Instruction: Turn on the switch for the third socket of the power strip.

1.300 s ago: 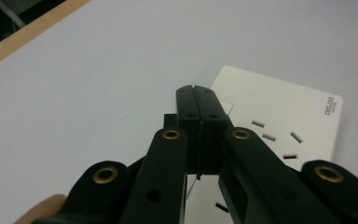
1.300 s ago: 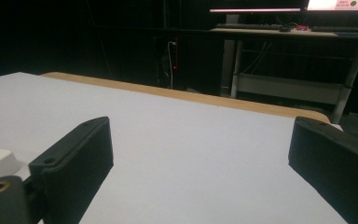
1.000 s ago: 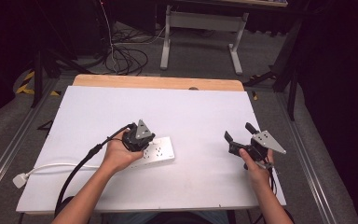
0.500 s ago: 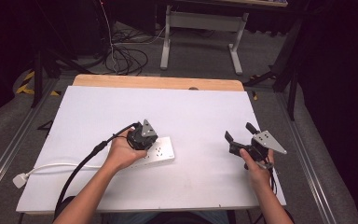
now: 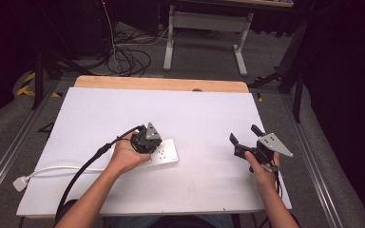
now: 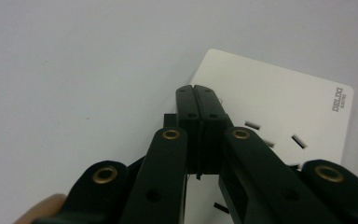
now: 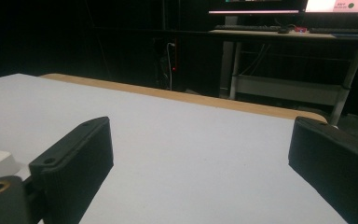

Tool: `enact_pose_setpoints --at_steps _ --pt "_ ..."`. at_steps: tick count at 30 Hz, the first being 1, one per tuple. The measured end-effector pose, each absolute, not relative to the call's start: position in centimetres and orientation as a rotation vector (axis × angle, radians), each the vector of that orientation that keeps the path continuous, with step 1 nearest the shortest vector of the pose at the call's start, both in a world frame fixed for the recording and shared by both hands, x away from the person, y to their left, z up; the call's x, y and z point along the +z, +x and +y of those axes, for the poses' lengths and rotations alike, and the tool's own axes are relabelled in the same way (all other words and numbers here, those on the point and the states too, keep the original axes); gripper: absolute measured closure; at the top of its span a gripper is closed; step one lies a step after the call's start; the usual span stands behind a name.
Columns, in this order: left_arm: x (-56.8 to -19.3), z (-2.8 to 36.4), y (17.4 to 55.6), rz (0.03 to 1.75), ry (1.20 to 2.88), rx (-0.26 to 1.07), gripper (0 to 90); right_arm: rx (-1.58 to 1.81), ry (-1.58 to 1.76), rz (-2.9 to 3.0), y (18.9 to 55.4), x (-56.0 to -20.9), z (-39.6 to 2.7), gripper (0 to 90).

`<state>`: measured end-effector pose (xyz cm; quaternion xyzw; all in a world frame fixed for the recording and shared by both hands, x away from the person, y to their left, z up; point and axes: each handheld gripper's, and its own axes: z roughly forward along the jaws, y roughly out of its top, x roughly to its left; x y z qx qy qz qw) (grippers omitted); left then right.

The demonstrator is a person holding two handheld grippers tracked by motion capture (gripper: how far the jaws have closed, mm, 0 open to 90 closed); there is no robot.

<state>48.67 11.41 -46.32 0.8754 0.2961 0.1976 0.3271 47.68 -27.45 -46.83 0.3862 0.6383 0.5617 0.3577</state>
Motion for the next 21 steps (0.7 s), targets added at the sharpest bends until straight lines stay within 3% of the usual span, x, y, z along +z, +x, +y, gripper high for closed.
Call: enact_pose_setpoints --at_steps 21 --pt "-46.45 11.54 48.39 0.784 2.305 0.548 90.0 1.454 1.0 1.64 47.55 -46.69 -27.52 7.0"
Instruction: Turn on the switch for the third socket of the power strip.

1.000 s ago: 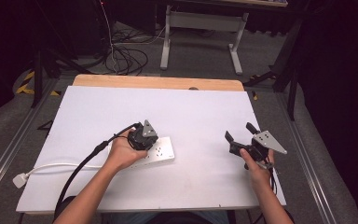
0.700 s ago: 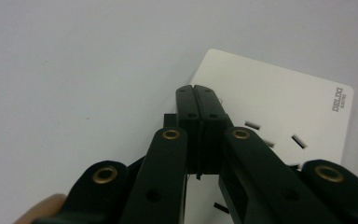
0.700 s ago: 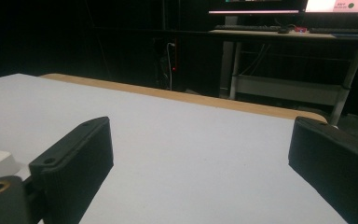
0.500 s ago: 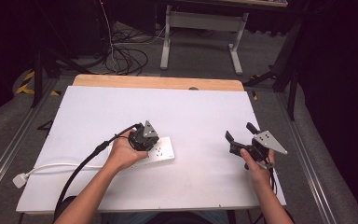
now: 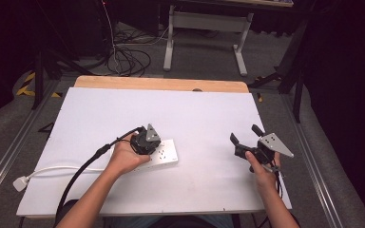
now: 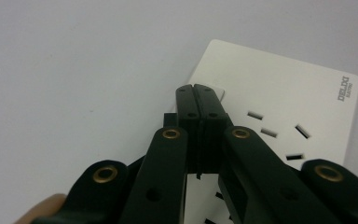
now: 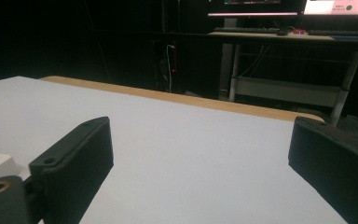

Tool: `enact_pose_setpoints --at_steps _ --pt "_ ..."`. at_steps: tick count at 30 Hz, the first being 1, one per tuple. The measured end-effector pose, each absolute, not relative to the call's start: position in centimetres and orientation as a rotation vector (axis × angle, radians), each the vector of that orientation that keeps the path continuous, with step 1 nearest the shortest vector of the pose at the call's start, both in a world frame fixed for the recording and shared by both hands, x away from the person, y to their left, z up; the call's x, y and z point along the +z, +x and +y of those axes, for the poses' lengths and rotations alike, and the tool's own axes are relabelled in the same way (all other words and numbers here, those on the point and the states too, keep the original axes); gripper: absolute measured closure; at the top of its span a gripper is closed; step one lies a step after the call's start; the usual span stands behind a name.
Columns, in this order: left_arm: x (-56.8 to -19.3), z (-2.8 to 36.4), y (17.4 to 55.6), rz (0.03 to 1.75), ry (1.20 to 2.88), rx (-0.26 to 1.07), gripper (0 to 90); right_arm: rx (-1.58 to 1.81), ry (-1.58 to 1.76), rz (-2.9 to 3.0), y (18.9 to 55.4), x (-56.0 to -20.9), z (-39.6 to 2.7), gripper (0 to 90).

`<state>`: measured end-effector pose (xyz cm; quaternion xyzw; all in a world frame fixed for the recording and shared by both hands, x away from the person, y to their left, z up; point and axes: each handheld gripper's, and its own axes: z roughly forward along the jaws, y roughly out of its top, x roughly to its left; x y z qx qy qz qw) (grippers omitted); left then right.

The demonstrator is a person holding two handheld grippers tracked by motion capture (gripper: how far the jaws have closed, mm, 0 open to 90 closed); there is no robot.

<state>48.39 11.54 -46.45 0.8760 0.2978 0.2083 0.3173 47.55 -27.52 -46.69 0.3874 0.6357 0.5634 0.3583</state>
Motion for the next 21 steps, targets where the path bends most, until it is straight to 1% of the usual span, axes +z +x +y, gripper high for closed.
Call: enact_pose_setpoints --at_steps 21 --pt "-46.48 11.53 48.41 0.783 2.303 0.546 90.0 1.446 1.001 1.638 47.27 -46.64 -27.59 7.1"
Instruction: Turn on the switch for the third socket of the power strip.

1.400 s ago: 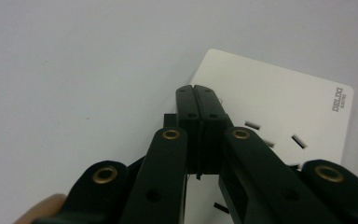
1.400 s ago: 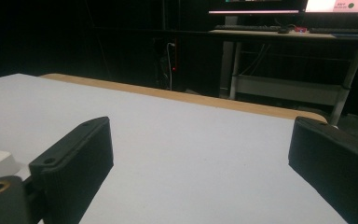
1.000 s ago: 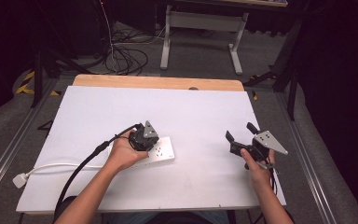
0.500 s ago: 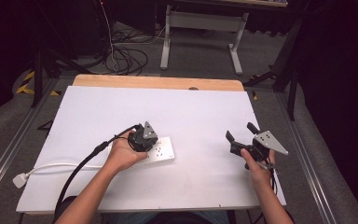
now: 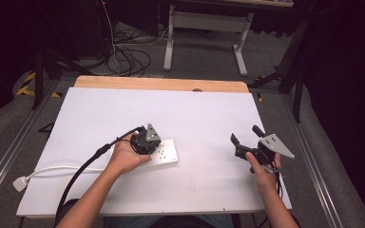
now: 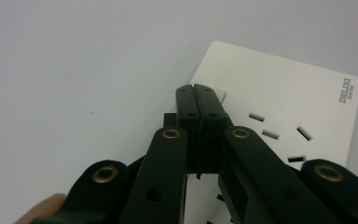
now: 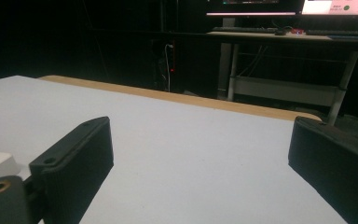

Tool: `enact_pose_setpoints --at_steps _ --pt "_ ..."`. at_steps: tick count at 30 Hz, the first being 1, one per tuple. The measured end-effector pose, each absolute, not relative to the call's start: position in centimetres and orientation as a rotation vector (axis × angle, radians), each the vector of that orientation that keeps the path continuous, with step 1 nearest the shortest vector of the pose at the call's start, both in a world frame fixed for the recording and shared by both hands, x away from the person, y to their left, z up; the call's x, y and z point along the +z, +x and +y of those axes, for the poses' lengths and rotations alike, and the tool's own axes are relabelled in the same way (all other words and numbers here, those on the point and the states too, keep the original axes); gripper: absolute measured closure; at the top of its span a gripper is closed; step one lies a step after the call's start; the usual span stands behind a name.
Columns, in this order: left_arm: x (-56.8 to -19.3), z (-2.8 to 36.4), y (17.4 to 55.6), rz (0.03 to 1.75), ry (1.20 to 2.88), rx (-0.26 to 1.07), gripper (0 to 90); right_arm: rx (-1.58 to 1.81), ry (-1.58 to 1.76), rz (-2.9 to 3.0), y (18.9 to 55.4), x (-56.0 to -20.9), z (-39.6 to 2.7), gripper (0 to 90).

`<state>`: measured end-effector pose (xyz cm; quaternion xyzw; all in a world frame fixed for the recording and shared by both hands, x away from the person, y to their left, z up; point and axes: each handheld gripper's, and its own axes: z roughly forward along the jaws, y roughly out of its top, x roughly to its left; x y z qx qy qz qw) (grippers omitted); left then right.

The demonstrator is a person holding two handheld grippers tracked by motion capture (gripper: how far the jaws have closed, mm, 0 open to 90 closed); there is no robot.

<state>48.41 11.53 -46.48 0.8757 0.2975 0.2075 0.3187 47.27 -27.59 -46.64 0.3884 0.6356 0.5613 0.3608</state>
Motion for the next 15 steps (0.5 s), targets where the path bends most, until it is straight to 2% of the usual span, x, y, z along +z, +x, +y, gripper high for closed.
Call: enact_pose_setpoints --at_steps 9,15 --pt "-46.51 11.41 48.19 0.77 2.296 0.62 89.8 1.449 1.002 1.637 47.33 -46.64 -27.64 7.1" --pt "-45.68 12.15 48.23 0.787 2.174 0.633 89.4 1.449 1.002 1.637 47.33 -46.64 -27.64 7.1"
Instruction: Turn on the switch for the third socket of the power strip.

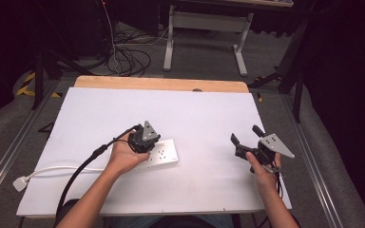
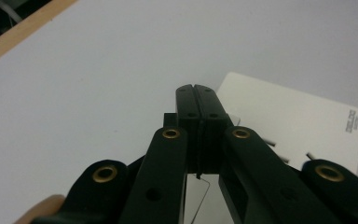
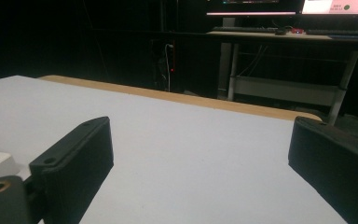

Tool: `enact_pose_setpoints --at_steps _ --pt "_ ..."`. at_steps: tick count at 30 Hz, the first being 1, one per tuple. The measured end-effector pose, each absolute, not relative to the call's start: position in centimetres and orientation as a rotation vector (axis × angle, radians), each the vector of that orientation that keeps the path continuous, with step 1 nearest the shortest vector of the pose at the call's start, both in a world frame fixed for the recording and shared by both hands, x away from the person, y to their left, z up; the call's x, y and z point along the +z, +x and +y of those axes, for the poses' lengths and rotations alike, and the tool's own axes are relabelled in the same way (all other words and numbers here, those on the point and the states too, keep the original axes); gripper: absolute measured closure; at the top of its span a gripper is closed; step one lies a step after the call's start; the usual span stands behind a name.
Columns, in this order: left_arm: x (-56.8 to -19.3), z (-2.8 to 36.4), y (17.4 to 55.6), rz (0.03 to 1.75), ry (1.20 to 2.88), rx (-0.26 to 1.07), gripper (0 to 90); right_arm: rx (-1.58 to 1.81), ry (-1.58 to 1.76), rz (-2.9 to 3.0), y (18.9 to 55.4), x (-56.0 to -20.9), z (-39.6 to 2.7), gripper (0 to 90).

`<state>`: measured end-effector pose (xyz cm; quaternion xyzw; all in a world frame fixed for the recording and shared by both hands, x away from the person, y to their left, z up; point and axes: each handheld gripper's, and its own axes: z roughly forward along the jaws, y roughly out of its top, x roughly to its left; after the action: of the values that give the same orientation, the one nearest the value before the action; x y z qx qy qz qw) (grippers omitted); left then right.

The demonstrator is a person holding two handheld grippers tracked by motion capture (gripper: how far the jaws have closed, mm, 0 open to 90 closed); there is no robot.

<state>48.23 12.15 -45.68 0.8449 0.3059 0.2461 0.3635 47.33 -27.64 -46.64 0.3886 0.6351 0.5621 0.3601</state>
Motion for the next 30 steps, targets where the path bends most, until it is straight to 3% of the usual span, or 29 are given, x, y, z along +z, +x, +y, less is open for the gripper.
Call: enact_pose_setpoints --at_steps 19,30 --pt "-44.1 15.1 47.6 0.844 1.838 0.783 84.7 1.448 1.002 1.636 47.3 -46.6 -27.6 7.1" --pt "-43.8 15.9 47.6 0.892 1.762 0.837 79.8 1.445 1.004 1.637 47.3 -46.6 -27.7 7.1"
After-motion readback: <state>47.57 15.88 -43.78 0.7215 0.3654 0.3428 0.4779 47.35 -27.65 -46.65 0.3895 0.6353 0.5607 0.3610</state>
